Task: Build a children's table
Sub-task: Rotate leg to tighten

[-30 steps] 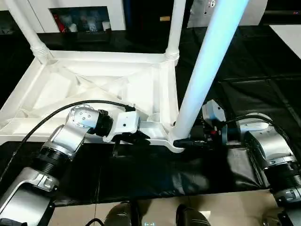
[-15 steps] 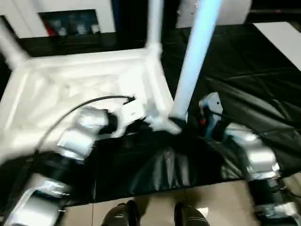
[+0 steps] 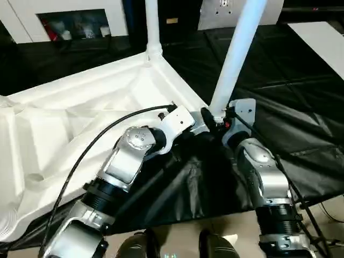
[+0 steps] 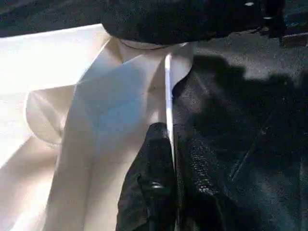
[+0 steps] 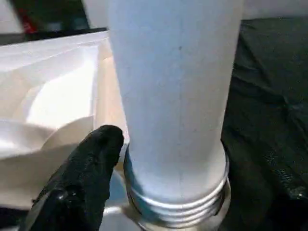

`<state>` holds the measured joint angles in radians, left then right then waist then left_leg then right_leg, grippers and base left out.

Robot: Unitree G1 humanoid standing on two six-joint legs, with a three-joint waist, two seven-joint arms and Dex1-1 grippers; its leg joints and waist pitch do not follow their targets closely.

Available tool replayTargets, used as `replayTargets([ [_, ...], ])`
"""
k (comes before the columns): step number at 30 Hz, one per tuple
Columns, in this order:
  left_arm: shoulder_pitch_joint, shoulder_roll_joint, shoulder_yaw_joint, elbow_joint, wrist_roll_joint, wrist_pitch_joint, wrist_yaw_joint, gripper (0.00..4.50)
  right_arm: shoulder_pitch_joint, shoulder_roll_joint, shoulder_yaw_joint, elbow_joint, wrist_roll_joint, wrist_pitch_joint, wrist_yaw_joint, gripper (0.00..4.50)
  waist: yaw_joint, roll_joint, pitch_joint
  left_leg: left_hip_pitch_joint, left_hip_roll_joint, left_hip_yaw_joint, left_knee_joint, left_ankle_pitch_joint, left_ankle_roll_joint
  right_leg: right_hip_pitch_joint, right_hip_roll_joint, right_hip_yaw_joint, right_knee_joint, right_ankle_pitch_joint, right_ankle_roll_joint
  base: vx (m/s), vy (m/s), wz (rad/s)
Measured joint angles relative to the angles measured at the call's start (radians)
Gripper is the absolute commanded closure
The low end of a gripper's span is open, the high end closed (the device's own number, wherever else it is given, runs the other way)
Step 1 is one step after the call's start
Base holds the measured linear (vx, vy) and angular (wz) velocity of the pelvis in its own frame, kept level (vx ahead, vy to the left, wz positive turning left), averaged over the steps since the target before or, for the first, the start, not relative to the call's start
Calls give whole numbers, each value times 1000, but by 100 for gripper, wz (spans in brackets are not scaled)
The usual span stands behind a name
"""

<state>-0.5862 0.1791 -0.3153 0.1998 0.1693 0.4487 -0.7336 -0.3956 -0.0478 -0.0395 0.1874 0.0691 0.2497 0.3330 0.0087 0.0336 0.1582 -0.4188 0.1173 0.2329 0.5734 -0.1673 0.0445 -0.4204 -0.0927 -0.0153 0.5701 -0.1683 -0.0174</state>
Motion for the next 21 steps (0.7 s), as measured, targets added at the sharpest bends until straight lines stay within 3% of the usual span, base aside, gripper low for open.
replayTargets([
  [5,11,57,4,-6,-28,-53,-60,450,4,-90,14,3,36,-26,161,31,0,0,0,-1,0,0,-5,1,0,-4,0,-2,3,0,1,0,0,0],
  [8,23,138,7,-4,-60,-128,-143,450,-2,-215,47,23,57,-68,337,6,1,0,0,-3,1,-1,-5,3,5,-8,0,-3,5,-1,1,0,0,0],
  [13,25,240,5,31,-88,-256,-289,450,-31,-338,89,56,94,-101,605,6,10,0,0,-2,2,-1,-3,3,4,-6,0,-3,6,-1,1,0,0,0],
  [21,-5,310,-28,103,-138,-392,-476,450,-86,-412,149,131,133,-138,864,21,39,-1,1,-1,2,0,0,3,4,-4,0,-3,8,0,-1,0,0,0],
])
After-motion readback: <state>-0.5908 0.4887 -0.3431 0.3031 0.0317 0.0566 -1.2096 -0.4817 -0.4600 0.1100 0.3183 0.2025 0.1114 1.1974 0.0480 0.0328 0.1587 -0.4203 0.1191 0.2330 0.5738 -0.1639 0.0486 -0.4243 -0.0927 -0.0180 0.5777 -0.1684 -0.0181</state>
